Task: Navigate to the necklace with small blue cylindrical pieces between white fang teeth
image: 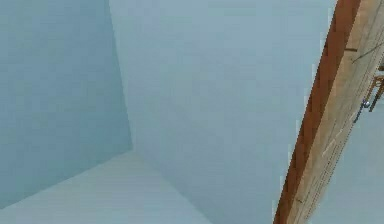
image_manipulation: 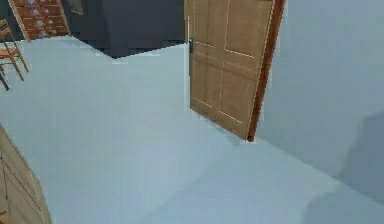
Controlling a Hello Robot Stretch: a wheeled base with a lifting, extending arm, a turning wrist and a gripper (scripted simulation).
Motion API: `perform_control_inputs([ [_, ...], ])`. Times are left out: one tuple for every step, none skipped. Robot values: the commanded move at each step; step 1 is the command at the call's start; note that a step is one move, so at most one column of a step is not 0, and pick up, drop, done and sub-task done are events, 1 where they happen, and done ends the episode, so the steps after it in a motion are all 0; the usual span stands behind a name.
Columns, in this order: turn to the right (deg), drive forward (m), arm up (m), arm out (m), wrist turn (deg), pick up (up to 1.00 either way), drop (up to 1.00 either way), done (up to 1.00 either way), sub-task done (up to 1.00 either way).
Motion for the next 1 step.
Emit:
perform_control_inputs([
  [-45.0,0.0,0.0,0.0,0.0,0.0,0.0,0.0,0.0],
])
